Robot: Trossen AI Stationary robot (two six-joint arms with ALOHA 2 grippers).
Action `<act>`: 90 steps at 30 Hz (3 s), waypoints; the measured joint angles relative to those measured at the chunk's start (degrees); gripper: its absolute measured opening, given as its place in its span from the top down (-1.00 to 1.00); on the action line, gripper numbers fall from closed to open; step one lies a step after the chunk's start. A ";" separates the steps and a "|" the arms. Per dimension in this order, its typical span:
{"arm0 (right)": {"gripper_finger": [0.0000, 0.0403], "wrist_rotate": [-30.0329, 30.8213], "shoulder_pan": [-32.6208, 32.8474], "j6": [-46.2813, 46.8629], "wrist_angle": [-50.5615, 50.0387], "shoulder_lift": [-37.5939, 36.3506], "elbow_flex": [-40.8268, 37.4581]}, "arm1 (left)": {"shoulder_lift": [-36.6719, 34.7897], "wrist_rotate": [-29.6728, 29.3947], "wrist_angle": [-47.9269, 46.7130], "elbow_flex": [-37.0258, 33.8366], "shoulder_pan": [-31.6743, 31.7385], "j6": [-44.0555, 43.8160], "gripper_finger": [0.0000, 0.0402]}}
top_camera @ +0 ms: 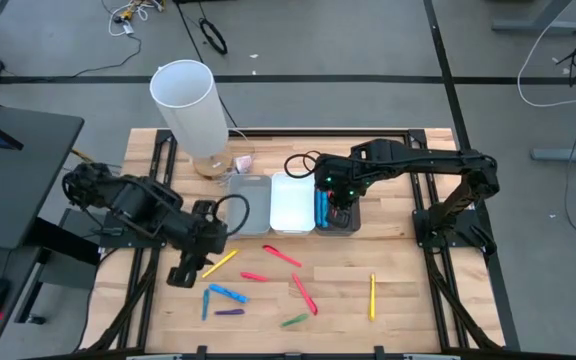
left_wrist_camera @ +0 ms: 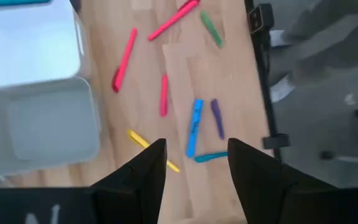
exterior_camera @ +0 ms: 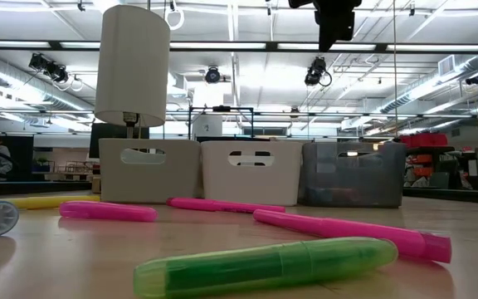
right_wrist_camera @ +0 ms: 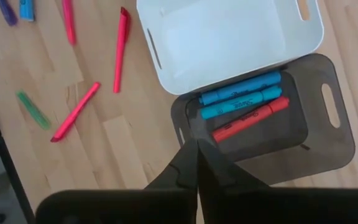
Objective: Pick & Place Markers
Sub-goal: Put the blue marker pen into the black bin
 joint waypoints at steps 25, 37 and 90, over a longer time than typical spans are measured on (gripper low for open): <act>0.99 -1.00 0.35 4.95 0.35 0.00 -0.02 | 0.01 3.20 12.63 -30.20 -7.72 4.24 0.11; 0.99 -0.96 0.35 4.52 0.38 0.00 -0.02 | 0.23 3.79 33.00 -45.73 -9.59 2.37 0.11; 0.99 -0.91 3.20 4.73 0.41 0.02 -0.02 | 17.07 3.08 46.52 -50.58 -9.88 -3.14 0.63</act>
